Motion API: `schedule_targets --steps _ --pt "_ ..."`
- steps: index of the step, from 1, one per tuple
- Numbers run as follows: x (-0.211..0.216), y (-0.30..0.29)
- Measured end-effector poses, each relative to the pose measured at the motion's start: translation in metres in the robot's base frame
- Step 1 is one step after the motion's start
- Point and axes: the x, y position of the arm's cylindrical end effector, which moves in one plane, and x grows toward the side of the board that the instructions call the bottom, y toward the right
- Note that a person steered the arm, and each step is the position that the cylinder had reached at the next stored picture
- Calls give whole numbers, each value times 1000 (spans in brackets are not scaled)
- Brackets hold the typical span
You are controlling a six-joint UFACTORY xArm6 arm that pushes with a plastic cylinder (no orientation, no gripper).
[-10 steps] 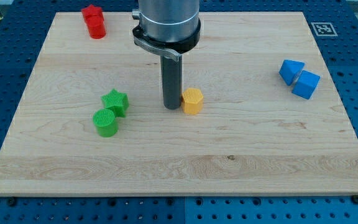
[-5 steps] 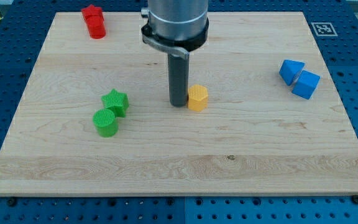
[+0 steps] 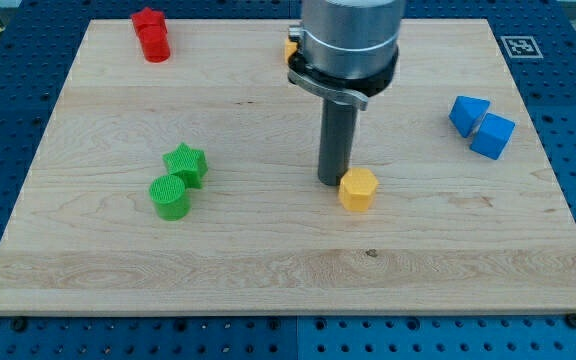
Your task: Push yellow hexagon to bottom right
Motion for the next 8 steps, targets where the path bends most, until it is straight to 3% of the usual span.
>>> schedule_targets --steps 3,5,8 --pt "52 29" --pt "60 77" --pt "123 128"
